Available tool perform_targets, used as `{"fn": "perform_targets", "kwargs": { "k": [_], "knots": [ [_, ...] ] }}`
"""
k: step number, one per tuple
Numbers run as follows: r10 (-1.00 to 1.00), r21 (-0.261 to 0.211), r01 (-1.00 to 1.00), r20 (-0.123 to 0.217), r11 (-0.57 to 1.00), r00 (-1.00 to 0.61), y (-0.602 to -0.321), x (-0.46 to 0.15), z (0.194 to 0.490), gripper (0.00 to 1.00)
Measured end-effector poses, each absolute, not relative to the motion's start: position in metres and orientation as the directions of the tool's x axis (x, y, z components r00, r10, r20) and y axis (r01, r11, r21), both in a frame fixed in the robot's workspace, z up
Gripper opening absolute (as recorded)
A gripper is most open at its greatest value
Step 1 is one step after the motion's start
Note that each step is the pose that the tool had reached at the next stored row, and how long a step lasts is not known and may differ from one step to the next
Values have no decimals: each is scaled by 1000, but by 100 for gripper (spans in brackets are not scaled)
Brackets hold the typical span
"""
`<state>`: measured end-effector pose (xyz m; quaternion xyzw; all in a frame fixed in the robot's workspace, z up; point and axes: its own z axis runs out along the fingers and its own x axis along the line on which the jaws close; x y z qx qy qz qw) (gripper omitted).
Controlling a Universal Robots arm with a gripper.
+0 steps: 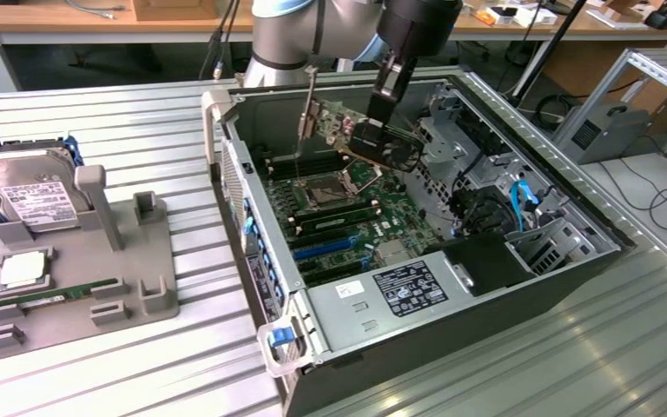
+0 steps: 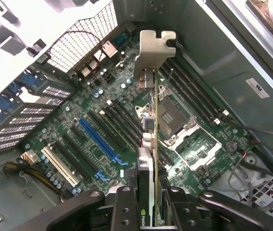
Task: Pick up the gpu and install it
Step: 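Insert the gpu into the slot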
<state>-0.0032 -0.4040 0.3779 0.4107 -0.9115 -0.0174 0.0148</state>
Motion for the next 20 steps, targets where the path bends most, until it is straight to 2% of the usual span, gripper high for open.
{"fn": "perform_targets", "kwargs": {
  "k": [20],
  "knots": [
    [-837, 44, -836, 13, 547, -547, -404, -3, 378, 27]
  ]
}}
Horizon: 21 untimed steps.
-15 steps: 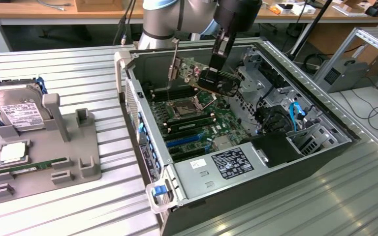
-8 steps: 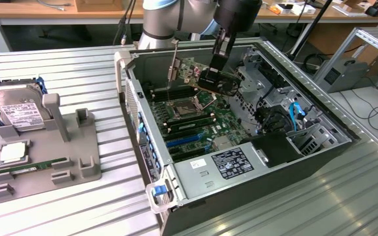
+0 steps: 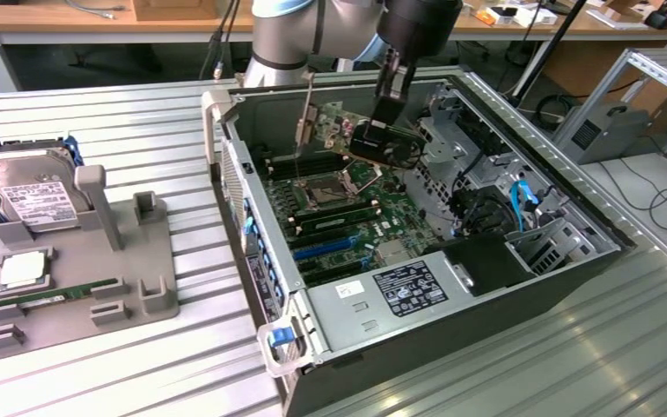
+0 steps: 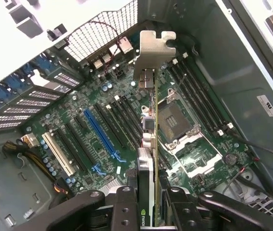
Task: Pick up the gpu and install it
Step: 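Insert the gpu into the slot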
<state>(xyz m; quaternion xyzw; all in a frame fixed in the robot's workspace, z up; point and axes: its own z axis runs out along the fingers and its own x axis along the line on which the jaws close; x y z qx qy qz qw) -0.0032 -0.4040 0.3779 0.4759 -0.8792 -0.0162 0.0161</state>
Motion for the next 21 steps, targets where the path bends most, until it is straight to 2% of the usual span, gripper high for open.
{"fn": "perform_targets", "kwargs": {
  "k": [21],
  "knots": [
    [-904, 44, -903, 13, 428, -428, -404, -3, 378, 27]
  ]
}}
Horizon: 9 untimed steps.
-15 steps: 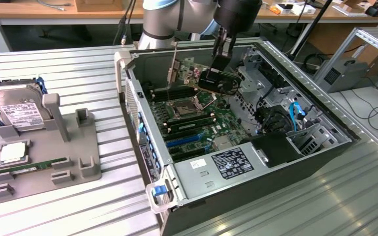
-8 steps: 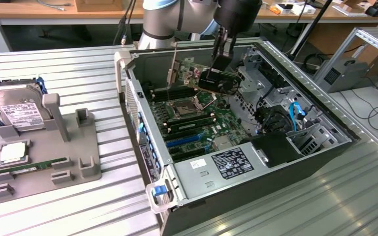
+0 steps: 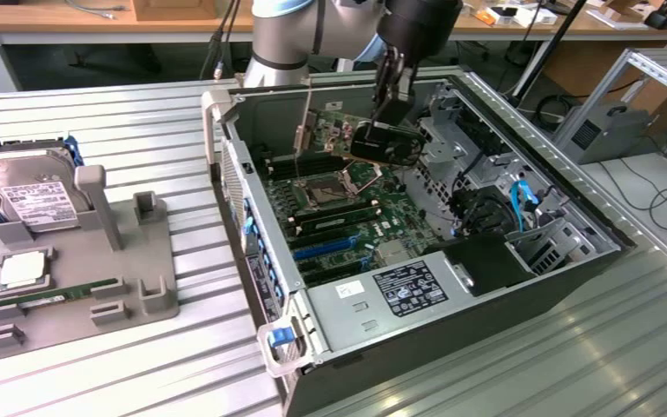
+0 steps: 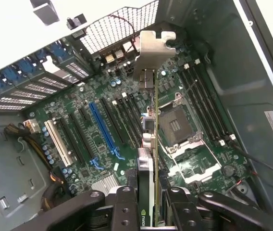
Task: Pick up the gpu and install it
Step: 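Insert the gpu into the slot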
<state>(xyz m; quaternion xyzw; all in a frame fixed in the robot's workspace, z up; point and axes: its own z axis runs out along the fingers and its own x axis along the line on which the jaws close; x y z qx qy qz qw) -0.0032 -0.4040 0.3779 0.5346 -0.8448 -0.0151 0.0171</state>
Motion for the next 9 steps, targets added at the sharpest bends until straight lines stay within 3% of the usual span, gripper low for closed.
{"fn": "perform_targets", "kwargs": {
  "k": [9],
  "knots": [
    [-937, 44, -936, 13, 350, -350, -404, -3, 378, 27]
  ]
}}
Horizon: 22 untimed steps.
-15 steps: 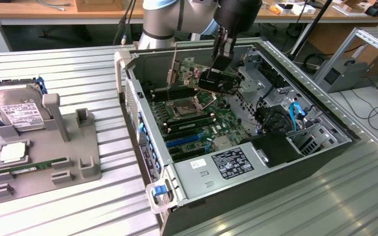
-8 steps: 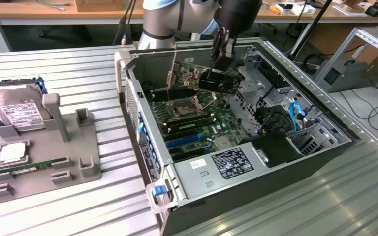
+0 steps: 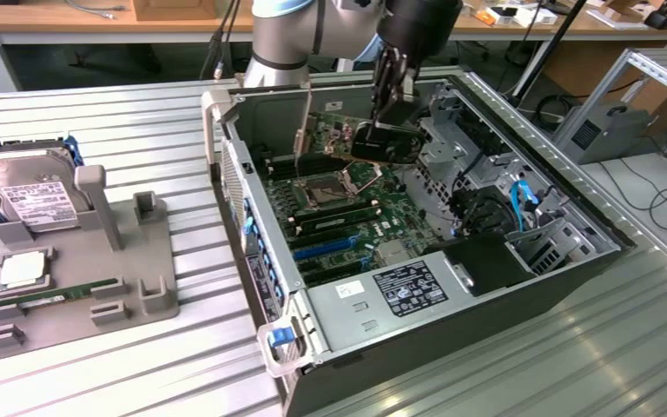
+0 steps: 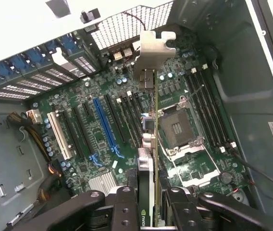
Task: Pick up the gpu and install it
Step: 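Insert the gpu into the slot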
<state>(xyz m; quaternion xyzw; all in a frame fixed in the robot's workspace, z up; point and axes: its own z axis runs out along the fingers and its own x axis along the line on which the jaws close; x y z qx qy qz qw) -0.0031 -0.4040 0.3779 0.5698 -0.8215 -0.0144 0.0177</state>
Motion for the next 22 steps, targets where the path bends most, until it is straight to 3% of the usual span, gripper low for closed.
{"fn": "perform_targets", "kwargs": {
  "k": [22],
  "knots": [
    [-991, 44, -990, 13, 137, -136, -404, -3, 378, 27]
  ]
}}
